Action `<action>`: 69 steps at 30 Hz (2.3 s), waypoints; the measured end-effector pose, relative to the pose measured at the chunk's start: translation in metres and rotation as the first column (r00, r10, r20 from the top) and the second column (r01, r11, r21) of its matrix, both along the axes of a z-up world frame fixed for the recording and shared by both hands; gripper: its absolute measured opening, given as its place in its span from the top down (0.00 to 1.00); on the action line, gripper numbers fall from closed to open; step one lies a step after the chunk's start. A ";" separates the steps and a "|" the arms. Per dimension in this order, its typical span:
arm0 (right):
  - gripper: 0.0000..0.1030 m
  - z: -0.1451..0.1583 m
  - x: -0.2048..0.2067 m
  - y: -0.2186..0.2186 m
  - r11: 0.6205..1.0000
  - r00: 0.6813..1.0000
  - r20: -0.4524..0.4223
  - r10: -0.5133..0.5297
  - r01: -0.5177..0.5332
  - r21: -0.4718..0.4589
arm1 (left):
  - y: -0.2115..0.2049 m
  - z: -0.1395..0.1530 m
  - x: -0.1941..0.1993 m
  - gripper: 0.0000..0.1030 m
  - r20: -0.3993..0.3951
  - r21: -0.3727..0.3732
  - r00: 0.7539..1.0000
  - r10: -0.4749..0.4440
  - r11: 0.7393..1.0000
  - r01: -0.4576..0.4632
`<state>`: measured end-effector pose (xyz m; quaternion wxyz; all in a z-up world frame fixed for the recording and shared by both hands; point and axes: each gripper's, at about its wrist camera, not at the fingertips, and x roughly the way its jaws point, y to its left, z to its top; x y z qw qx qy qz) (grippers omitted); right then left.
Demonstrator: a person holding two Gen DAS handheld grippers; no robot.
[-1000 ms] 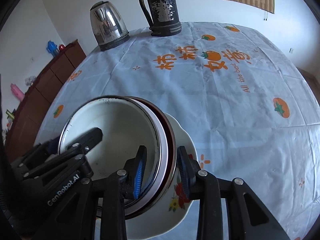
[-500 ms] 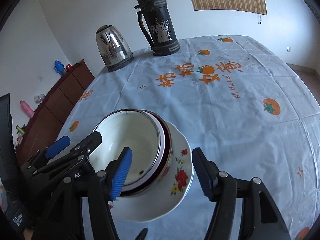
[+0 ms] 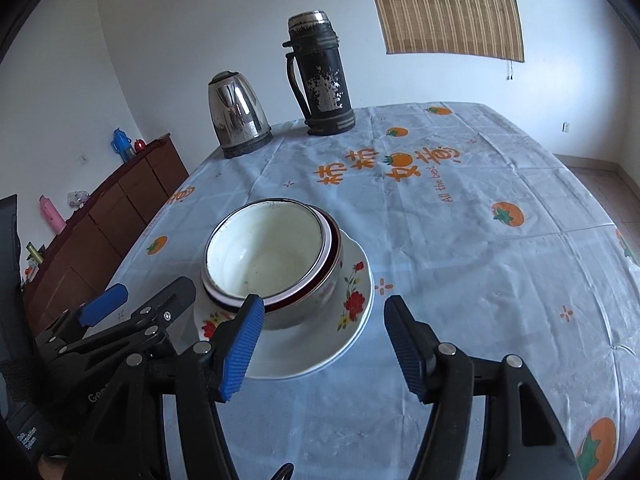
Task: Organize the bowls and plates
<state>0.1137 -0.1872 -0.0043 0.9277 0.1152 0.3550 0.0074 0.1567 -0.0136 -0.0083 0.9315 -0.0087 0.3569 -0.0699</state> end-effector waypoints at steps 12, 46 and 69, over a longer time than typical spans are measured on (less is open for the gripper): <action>0.28 0.013 -0.063 0.008 1.000 0.985 0.172 -0.026 0.028 -0.009 | 0.002 0.007 -0.048 0.01 0.107 0.029 0.994 0.023 0.999 -0.026; 0.21 0.038 -0.137 0.015 0.998 0.941 0.334 -0.050 0.061 -0.021 | 0.002 0.029 -0.113 0.00 0.260 0.092 0.965 0.021 0.995 -0.046; 0.21 0.037 -0.135 0.006 0.998 0.939 0.337 -0.062 0.068 -0.004 | -0.001 0.027 -0.107 0.00 0.265 0.109 0.963 0.047 0.991 -0.078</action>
